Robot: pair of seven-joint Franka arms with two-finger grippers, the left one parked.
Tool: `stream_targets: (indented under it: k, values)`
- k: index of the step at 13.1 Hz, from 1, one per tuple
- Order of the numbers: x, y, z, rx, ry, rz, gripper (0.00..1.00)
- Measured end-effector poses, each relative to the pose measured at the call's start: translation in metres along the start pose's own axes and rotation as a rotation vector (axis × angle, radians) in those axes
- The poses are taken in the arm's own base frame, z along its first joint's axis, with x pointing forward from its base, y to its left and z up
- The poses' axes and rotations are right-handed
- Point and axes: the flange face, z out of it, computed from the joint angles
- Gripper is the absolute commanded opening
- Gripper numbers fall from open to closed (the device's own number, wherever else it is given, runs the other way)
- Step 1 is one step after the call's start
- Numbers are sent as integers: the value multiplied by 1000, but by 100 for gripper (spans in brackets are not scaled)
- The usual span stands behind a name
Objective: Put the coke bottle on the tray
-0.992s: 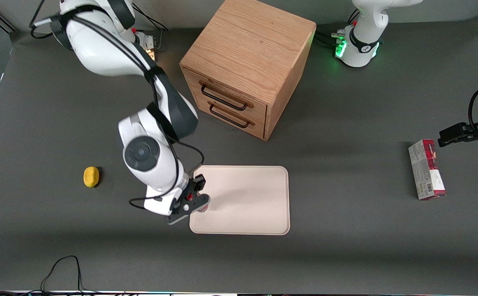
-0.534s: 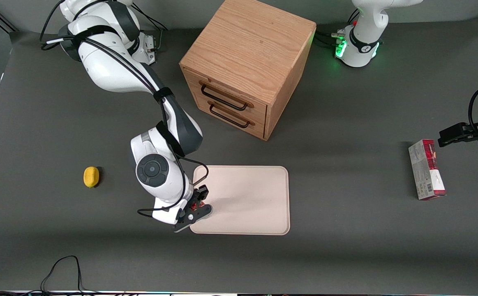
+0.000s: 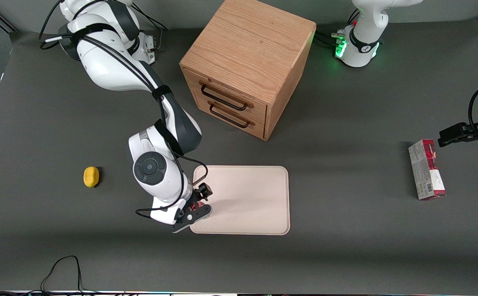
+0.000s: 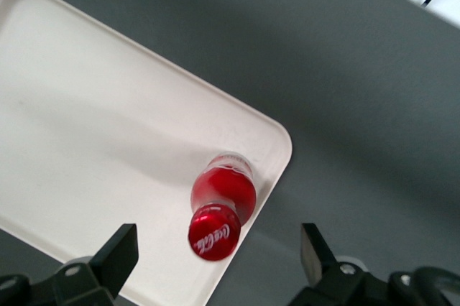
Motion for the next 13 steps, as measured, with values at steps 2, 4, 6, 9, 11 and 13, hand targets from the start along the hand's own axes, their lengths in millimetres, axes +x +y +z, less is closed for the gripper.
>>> stream_targets:
  k: [2, 4, 6, 9, 11, 13]
  values:
    - [-4, 1, -56, -5, 2, 1, 100]
    - [-19, 4, -131, -11, -11, 8, 100]
    - [-45, 12, -196, -24, -30, 28, 100]
    - [-95, 40, -240, -44, -53, 88, 100]
    - [-132, 81, -252, -23, -65, 175, 100]
    - [-168, 133, -259, -9, -74, 277, 100]
